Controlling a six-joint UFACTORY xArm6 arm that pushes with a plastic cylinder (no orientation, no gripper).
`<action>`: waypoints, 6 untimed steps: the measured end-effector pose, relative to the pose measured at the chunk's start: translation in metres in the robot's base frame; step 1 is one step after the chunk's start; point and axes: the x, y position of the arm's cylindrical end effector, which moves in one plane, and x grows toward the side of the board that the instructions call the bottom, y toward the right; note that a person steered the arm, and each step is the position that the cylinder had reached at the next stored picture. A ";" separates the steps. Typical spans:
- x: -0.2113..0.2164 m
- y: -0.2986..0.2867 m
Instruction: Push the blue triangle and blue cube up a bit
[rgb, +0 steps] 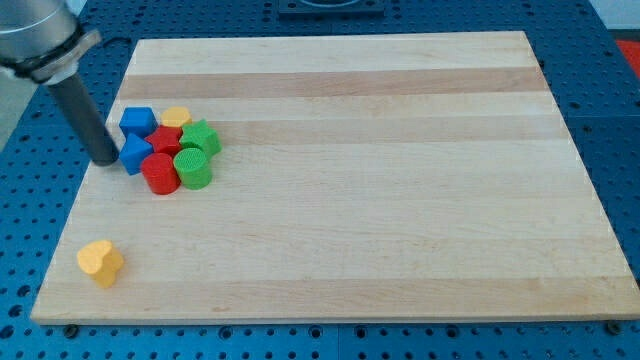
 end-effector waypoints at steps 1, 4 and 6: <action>0.038 -0.002; 0.019 0.032; -0.039 0.006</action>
